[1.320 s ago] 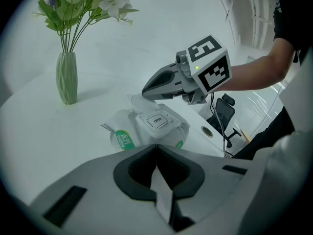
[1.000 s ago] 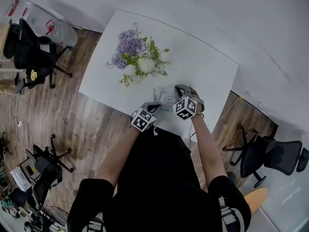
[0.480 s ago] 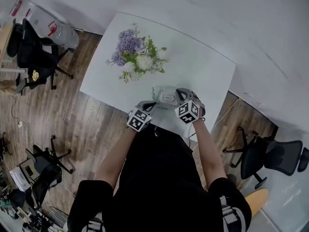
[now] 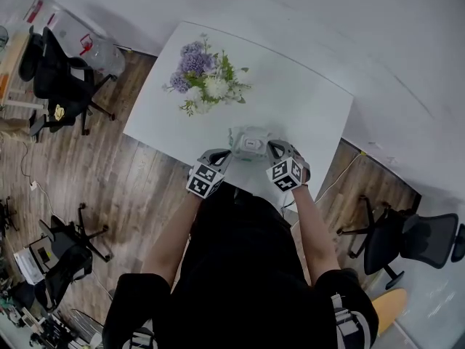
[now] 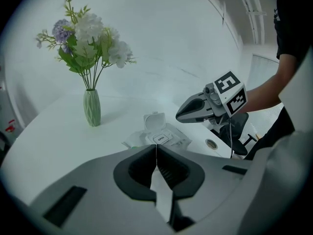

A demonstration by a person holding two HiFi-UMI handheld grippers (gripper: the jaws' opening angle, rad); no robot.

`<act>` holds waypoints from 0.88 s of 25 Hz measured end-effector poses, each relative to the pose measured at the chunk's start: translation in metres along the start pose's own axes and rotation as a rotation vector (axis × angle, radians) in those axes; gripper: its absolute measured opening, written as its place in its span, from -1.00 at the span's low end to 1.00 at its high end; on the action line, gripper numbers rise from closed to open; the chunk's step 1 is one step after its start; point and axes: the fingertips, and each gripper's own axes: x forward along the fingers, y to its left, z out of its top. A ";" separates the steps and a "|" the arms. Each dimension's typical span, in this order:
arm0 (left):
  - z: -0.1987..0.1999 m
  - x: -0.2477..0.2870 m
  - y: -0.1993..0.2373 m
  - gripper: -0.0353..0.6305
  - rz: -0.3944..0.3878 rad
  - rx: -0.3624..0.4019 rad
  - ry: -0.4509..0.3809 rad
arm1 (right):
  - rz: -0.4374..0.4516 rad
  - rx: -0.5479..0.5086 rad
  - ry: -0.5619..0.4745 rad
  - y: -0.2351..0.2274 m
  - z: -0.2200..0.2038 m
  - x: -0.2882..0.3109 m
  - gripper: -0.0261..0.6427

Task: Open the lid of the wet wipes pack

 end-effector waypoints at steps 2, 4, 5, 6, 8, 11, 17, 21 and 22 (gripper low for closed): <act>0.000 -0.003 -0.003 -0.83 0.008 -0.002 -0.005 | 0.003 0.009 -0.003 0.002 -0.005 -0.005 -0.88; -0.003 -0.007 -0.007 -0.83 0.014 -0.007 0.007 | 0.004 0.018 -0.012 0.003 -0.009 -0.011 -0.88; -0.003 -0.009 -0.009 -0.83 0.019 -0.006 0.009 | 0.004 0.023 -0.017 0.003 -0.010 -0.014 -0.88; -0.003 -0.011 -0.010 -0.83 0.024 -0.003 0.008 | 0.005 0.027 -0.024 0.003 -0.010 -0.016 -0.88; -0.003 -0.014 -0.012 -0.83 0.035 0.007 0.007 | 0.012 0.038 -0.039 0.003 -0.012 -0.021 -0.88; 0.000 -0.021 -0.018 -0.83 0.055 0.021 0.013 | 0.029 0.072 -0.069 0.005 -0.017 -0.029 -0.88; 0.006 -0.032 -0.021 -0.83 0.094 0.034 -0.002 | 0.057 0.101 -0.096 0.008 -0.025 -0.040 -0.88; 0.003 -0.034 -0.023 -0.83 0.105 0.036 0.014 | 0.068 0.109 -0.113 0.011 -0.027 -0.043 -0.88; 0.003 -0.033 -0.024 -0.83 0.108 0.034 0.012 | 0.067 0.117 -0.118 0.011 -0.027 -0.044 -0.88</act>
